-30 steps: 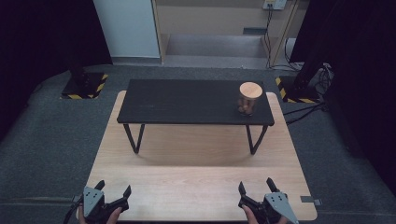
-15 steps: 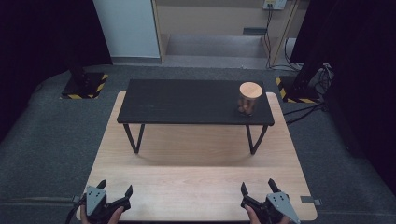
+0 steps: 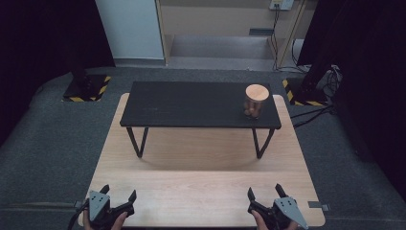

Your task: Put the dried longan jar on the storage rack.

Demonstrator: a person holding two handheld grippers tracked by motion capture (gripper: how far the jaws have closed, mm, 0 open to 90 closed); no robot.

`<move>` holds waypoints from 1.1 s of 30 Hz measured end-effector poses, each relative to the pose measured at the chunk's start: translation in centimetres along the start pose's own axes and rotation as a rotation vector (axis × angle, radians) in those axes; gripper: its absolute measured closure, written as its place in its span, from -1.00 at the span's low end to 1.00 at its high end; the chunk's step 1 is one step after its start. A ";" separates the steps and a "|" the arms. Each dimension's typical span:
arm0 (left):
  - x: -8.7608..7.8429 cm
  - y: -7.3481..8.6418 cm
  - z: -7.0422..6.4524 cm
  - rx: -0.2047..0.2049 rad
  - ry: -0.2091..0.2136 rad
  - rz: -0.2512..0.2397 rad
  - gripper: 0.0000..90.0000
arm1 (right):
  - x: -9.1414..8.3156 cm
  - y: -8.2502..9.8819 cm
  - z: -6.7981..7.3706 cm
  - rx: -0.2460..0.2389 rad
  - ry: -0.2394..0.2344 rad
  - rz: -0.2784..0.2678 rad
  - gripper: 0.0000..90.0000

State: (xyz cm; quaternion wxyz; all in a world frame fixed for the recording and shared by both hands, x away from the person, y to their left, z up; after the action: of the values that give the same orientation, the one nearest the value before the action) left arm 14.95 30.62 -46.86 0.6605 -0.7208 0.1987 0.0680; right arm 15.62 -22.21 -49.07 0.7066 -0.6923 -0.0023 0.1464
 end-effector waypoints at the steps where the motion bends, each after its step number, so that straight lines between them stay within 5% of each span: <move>1: 0.0 0.0 0.0 0.001 -0.001 -0.001 -0.96 | 0.0 0.0 0.0 0.000 -0.001 0.000 -0.97; 33: 0.0 0.1 -0.1 0.000 0.000 0.002 -0.96 | 0.1 0.3 -0.2 0.021 -0.012 -0.004 -0.97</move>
State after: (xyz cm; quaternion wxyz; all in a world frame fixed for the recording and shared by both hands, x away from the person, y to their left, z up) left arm 14.89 30.53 -46.92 0.6603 -0.7208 0.1993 0.0685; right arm 15.69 -22.38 -49.36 0.7140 -0.6841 -0.0064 0.1489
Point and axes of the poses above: each handheld gripper's, and its own axes: x roughly forward along the jaws, y roughly out of its underside, z roughly to its left, the point moved 5 cm from there along x, roughly forward along the jaws, and after that the axes turned 4 degrees about -x, right-handed, at the moved point
